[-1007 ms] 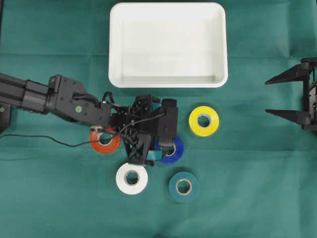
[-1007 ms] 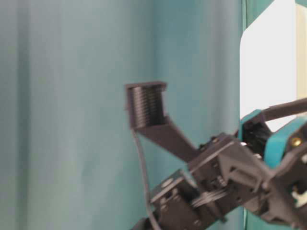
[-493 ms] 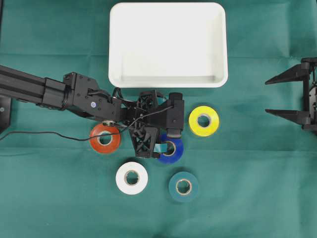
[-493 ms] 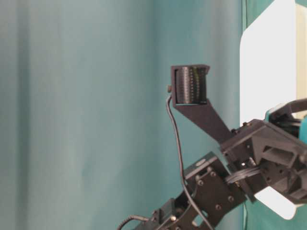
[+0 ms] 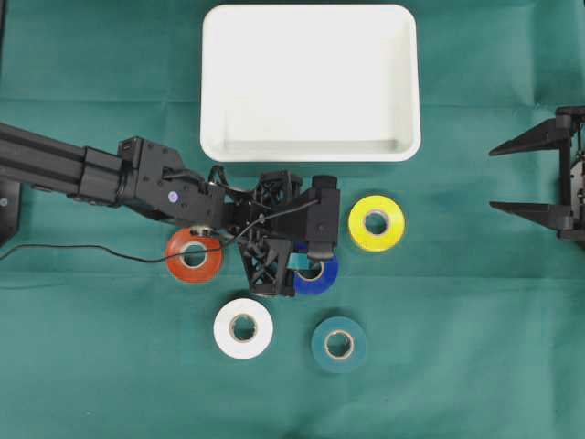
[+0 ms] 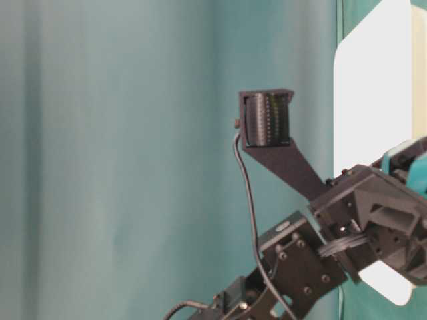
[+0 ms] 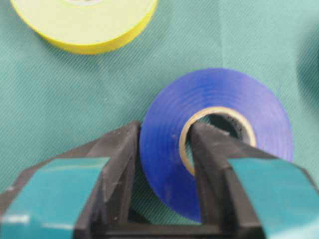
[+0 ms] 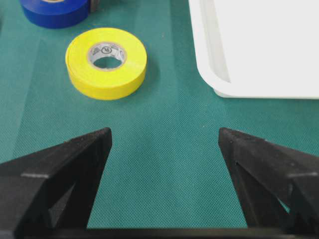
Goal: Put the tape into the white case with the left arm.
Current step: 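Lower the left gripper into the blue tape roll's hole and close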
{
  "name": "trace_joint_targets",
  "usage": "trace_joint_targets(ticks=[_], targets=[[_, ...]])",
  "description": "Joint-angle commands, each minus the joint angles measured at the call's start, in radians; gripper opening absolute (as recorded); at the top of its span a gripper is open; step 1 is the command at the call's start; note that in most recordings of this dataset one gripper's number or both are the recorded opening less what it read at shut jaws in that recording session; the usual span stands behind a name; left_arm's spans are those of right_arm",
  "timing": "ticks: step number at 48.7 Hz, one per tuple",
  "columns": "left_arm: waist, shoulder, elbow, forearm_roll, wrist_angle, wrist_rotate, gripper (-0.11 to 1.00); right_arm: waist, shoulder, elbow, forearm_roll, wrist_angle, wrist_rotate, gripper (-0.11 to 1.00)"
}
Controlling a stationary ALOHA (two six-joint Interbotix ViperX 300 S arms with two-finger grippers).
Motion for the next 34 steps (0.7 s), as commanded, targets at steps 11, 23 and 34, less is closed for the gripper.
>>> trace_joint_targets(ticks=[11, 23, 34], targets=[[-0.023, -0.061, -0.020, 0.002, 0.040, 0.000, 0.28, -0.002, 0.005, -0.009, -0.002, -0.009, 0.000, 0.62], [-0.061, -0.153, -0.074, 0.003, 0.173, 0.000, 0.28, -0.002, -0.003, -0.008, -0.002, -0.009, 0.000, 0.62], [-0.058, -0.229, -0.106, 0.002, 0.282, 0.000, 0.28, -0.002, -0.018, -0.005, -0.002, -0.009, 0.000, 0.62]])
